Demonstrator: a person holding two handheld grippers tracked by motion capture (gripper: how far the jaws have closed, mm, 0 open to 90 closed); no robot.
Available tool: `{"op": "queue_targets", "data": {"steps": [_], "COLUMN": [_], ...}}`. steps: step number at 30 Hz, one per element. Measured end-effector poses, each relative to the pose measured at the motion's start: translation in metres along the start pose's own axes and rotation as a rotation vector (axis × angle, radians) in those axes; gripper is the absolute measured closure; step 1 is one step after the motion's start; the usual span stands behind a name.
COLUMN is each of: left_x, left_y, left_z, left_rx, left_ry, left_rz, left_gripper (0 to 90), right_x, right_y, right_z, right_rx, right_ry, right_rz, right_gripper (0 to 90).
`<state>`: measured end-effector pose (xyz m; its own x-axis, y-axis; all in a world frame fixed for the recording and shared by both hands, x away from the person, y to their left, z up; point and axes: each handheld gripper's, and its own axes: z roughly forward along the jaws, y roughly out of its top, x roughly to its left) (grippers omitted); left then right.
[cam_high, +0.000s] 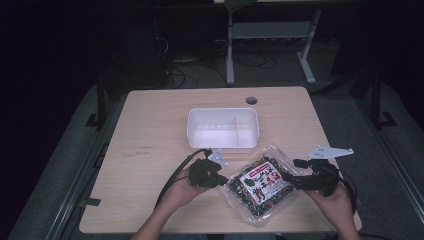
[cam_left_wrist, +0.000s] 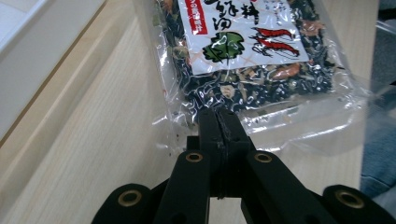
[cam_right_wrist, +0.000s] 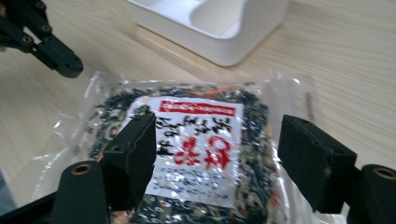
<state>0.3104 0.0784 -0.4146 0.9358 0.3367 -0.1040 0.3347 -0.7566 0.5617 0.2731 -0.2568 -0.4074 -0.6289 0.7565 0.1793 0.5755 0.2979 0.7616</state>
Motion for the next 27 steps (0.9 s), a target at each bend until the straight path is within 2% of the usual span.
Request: {"op": "queue_targets", "data": {"steps": [1,9,16,20,27], "left_x": [0.000,0.000,-0.001,-0.002,-0.003], "left_y": [0.002,0.007,0.008,0.007,0.006], "left_z": [0.003,0.017,0.021,0.024,0.029], "left_rx": [0.008,0.058,0.057,0.075,0.085], "left_ry": [-0.002,0.005,0.003,0.012,0.014], "left_rz": [-0.001,0.004,-0.002,-0.001,-0.004], "left_gripper": [89.6,89.6,89.6,89.6,89.4], "right_x": [-0.007,-0.023,-0.039,-0.045,-0.051], "right_y": [-0.002,-0.009,-0.019,-0.023,-0.028], "right_z": [-0.001,-0.005,-0.006,-0.005,-0.006], "right_rx": [0.007,0.040,0.082,0.105,0.129], "right_ry": [-0.012,-0.065,-0.105,-0.119,-0.139], "right_rz": [0.027,0.081,0.149,0.183,0.196], "right_gripper": [28.4,30.6,31.9,32.5,32.5]}}
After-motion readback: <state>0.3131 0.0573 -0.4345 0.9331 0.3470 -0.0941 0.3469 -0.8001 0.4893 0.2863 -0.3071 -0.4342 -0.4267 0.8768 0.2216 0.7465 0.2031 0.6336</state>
